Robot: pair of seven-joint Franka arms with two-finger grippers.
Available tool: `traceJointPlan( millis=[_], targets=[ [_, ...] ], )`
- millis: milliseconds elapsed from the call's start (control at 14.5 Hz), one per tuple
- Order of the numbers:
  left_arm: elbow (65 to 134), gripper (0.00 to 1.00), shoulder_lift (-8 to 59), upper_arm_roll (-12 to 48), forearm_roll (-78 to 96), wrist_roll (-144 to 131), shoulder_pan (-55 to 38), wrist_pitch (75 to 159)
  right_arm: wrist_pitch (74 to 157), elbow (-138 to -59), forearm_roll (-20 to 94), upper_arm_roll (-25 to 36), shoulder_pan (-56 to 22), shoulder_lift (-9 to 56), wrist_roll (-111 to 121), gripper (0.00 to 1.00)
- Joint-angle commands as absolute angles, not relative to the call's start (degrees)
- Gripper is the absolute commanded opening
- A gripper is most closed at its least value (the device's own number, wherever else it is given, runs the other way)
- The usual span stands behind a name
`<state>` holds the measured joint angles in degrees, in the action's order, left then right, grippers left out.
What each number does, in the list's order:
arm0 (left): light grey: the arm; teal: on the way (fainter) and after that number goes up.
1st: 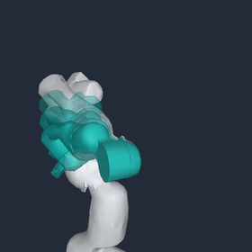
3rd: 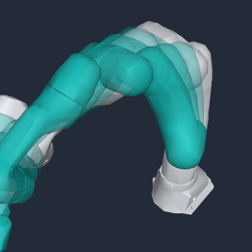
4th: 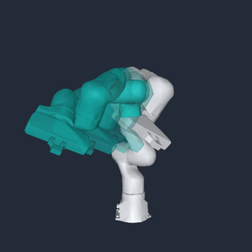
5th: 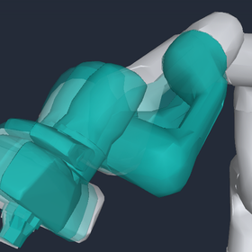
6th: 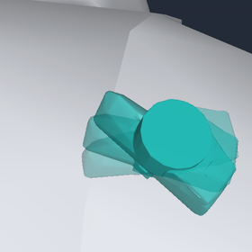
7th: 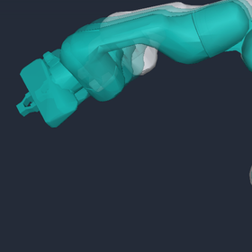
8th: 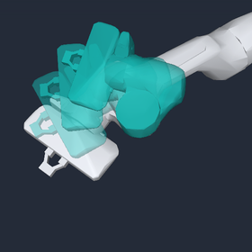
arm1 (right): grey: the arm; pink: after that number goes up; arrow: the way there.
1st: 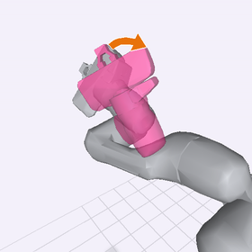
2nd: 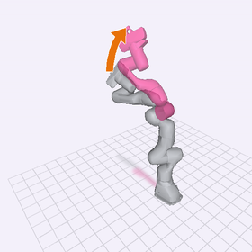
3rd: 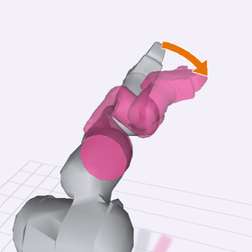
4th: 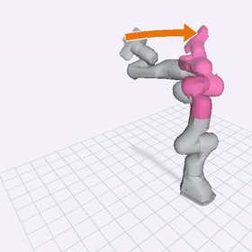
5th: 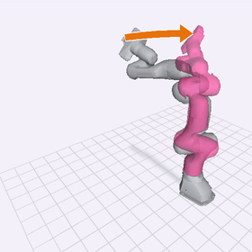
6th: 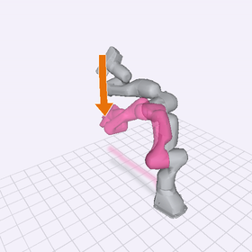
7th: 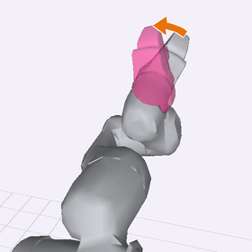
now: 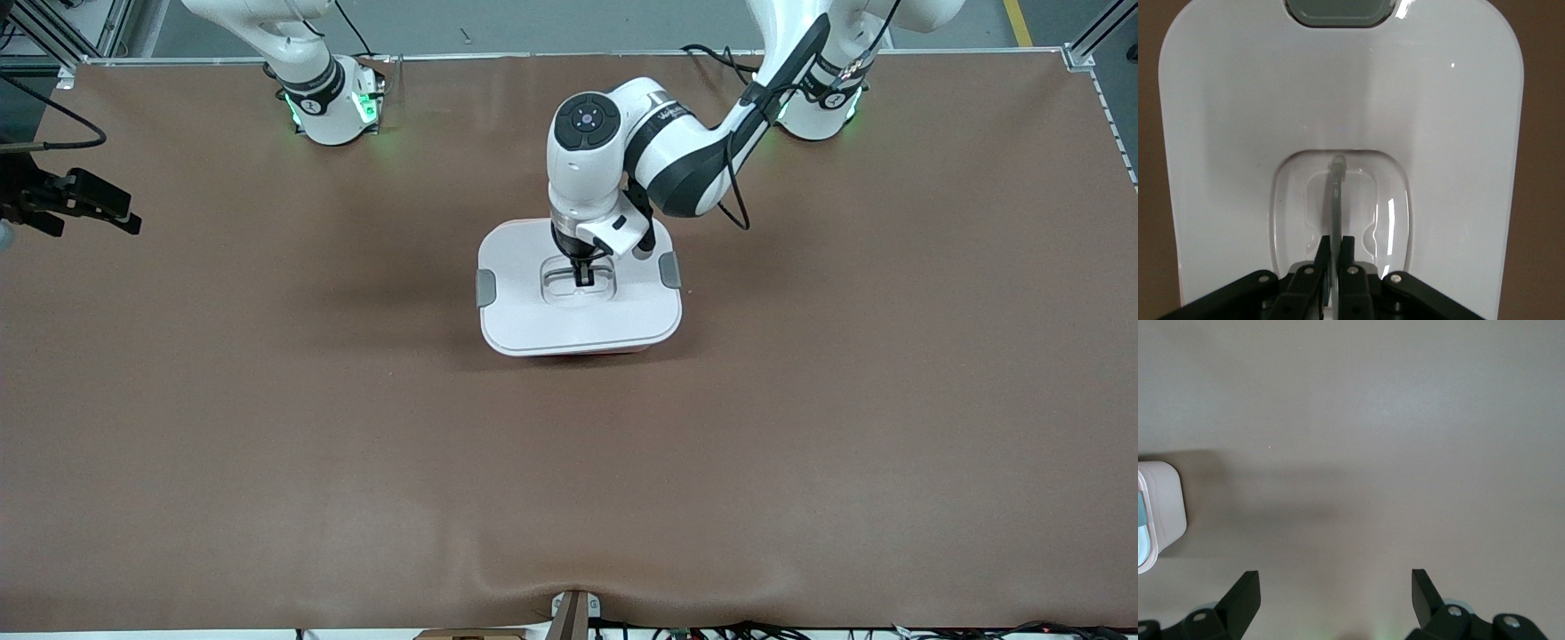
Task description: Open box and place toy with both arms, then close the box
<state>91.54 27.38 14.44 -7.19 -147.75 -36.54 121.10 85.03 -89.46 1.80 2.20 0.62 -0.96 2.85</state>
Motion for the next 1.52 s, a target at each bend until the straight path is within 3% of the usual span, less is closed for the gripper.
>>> traceJointPlan(
  millis=[0, 1452],
  targets=[
    [90.17, 0.0, 28.48, 14.41, -8.35, -148.97, -37.62, 121.38, 84.55, -88.51, 2.02, 2.02, 1.23, -0.97, 2.11, 1.0],
    [93.51, 0.0, 27.16, 14.41, -8.79, -143.53, -37.44, 120.41, 84.73, -88.59, 2.64, 2.02, 3.08, -0.53, 1.93, 1.0]
  ],
)
